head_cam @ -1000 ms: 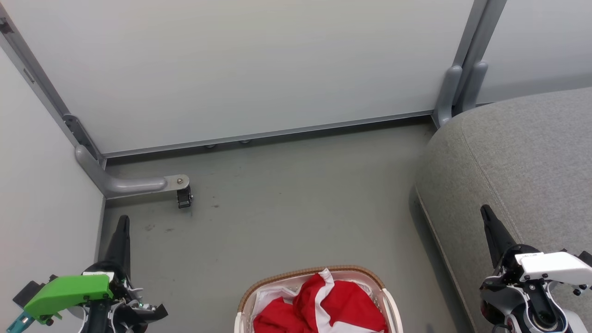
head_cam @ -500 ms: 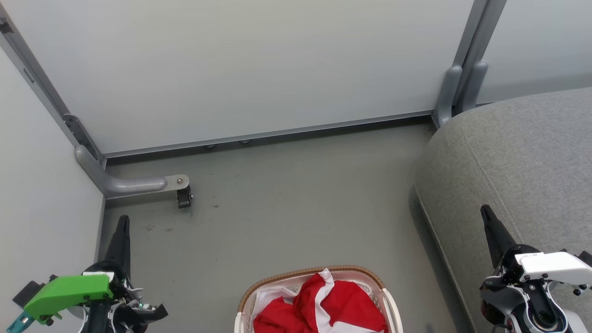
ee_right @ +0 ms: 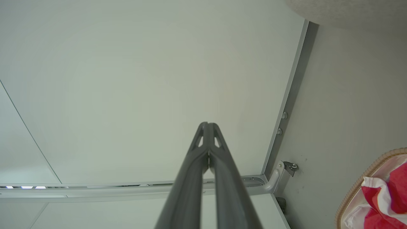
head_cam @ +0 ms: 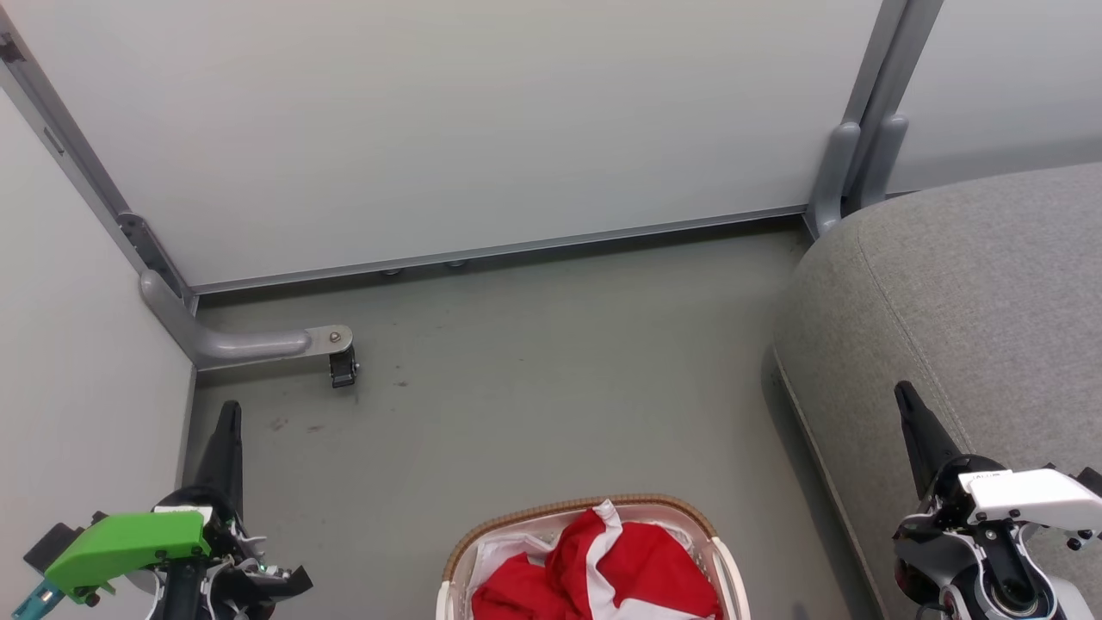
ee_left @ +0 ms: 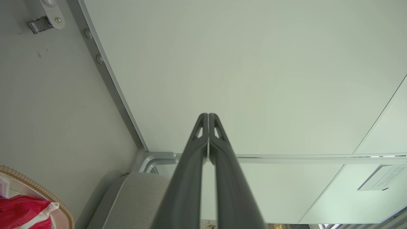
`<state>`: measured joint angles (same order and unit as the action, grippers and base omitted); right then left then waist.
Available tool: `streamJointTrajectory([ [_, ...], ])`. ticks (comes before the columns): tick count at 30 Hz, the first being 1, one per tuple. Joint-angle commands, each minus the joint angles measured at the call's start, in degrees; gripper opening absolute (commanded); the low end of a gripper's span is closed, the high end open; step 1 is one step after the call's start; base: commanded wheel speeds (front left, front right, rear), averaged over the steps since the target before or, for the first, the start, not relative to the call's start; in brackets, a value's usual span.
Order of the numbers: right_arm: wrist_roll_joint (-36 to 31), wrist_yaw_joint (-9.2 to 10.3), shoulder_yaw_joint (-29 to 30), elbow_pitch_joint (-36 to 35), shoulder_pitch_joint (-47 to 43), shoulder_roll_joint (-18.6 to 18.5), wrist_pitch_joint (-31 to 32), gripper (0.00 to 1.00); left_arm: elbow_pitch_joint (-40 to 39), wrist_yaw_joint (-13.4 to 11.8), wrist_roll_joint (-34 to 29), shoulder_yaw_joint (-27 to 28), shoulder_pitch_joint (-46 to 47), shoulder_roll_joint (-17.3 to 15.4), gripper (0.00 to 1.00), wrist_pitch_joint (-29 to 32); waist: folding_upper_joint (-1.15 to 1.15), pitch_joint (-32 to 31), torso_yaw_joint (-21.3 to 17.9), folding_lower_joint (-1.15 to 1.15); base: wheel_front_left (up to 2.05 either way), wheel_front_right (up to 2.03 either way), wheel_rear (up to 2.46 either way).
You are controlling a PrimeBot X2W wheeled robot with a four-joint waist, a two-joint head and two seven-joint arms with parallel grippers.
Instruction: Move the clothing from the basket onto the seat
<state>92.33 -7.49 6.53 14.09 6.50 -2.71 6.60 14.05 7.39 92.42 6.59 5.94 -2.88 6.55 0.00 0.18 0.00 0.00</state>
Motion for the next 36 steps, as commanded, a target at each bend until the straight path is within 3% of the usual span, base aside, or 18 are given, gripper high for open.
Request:
streamJointTrajectory([
  [1, 0.18, 0.00, 0.07, -0.22, -0.64, -0.35, 0.04, 0.00, -0.08, 0.30, -0.02, 0.03, 0.62, 0.00, 0.00, 0.11, 0.00, 0.00, 0.00, 0.00, 0.00, 0.00, 0.00],
  [2, 0.00, 0.00, 0.00, 0.03, 0.00, 0.00, -0.01, 1.00, 0.02, 0.00, 0.00, 0.00, 0.00, 0.01, 1.00, 0.00, 0.00, 0.00, 0.00, 0.00, 0.00, 0.00, 0.00],
  [22, -3.34, 0.02, -3.35, 2.24, -1.36, 0.46, -4.42, 1.00, 0.04, 0.01, -2.71, -4.42, -2.74, 0.29, 1.00, -4.46, 0.00, 0.11, 0.01, 0.00, 0.00, 0.00, 0.00],
  [36, -15.54, 0.01, -1.16, 0.25, -1.31, 0.29, -7.80, 1.00, -2.08, 0.04, -13.15, -5.28, -2.89, 0.21, 1.00, -7.83, 0.00, 0.22, 0.23, 0.00, 0.00, 0.00, 0.00],
])
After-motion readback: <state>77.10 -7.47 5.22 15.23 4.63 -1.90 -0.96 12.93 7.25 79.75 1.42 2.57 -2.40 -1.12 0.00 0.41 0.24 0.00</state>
